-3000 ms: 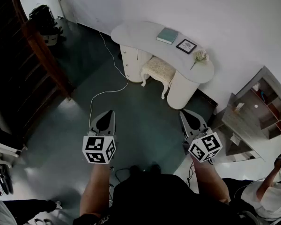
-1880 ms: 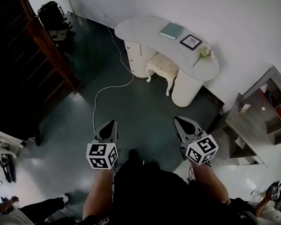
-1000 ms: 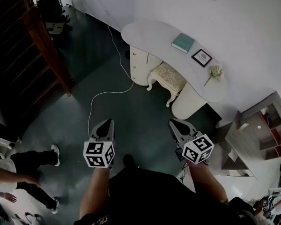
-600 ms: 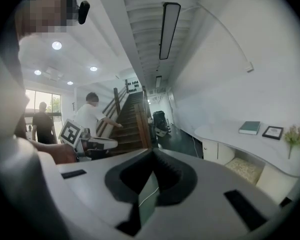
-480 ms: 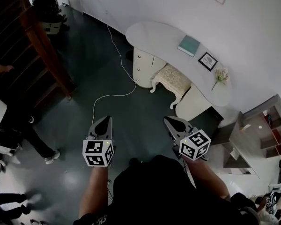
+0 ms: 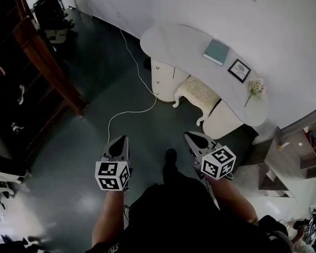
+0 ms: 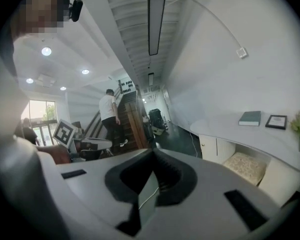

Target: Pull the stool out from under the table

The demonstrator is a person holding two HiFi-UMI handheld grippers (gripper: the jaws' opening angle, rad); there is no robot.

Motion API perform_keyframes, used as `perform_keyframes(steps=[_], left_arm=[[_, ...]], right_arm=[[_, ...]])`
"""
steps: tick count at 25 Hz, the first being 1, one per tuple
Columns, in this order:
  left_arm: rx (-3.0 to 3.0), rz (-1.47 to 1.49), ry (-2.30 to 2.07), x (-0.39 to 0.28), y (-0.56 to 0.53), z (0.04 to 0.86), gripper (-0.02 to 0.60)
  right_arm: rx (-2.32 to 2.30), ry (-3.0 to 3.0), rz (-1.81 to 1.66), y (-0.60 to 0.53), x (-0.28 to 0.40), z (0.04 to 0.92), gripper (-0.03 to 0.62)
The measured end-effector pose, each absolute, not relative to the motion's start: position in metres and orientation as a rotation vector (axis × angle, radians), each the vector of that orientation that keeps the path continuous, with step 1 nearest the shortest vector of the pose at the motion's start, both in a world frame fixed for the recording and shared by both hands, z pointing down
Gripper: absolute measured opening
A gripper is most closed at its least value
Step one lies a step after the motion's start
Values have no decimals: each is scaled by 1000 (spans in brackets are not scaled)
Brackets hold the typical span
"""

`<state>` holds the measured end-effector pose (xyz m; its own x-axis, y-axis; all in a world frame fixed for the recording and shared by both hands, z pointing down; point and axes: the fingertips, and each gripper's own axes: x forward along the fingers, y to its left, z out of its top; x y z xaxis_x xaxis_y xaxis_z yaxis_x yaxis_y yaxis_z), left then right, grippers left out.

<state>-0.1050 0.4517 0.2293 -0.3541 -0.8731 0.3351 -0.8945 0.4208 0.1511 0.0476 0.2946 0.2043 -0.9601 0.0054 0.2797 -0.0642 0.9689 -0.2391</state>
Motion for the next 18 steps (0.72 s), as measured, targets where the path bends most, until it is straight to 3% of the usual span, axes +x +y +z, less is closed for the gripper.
perform_keyframes(steps=[18], left_arm=[[1626,254,-2147,-215,204,219,9]], right_arm=[[114,-2822,539,71,-76,236,5]])
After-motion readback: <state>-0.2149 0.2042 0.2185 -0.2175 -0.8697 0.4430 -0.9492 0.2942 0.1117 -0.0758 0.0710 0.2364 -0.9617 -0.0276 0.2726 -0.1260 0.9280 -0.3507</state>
